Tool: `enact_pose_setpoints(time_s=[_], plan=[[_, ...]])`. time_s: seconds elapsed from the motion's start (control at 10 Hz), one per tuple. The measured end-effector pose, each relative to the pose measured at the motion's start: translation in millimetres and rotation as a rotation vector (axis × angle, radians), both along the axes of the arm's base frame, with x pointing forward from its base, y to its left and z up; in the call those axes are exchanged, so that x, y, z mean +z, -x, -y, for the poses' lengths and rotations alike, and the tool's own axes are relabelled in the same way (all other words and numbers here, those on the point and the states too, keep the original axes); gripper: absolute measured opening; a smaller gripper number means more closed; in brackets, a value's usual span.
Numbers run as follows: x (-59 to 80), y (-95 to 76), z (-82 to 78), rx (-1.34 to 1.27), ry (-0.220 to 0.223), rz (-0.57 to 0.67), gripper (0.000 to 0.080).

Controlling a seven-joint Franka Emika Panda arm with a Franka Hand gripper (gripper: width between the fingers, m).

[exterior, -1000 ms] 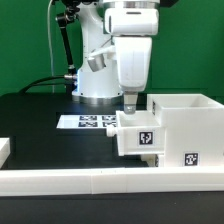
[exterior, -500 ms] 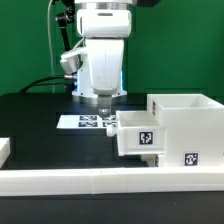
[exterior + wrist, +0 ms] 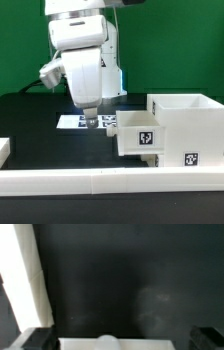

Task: Assemble drawer

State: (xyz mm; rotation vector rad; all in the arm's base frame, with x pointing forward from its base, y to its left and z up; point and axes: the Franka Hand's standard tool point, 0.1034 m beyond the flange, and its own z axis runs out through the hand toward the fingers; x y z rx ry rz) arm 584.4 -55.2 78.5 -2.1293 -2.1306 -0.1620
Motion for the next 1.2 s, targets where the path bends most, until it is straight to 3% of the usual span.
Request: enact_pose_setpoints(time_s=[0.1, 0.3, 0.6, 1.0, 1.2], plan=[[-5.8, -1.8, 0.4, -0.001, -0.042, -0.013, 0.0648], [-14.2, -4.0, -10.9, -0.027, -0.062, -0.028, 0.0648], [-15.3, -10.9, -33.6, 0.003, -0.044, -0.002, 0.0648], [-17.1, -9.7, -30.4, -0.001, -0.043, -0.006, 0.0648], [-15.6, -11.5, -51.7, 0.019, -0.049, -0.005, 0.0648]])
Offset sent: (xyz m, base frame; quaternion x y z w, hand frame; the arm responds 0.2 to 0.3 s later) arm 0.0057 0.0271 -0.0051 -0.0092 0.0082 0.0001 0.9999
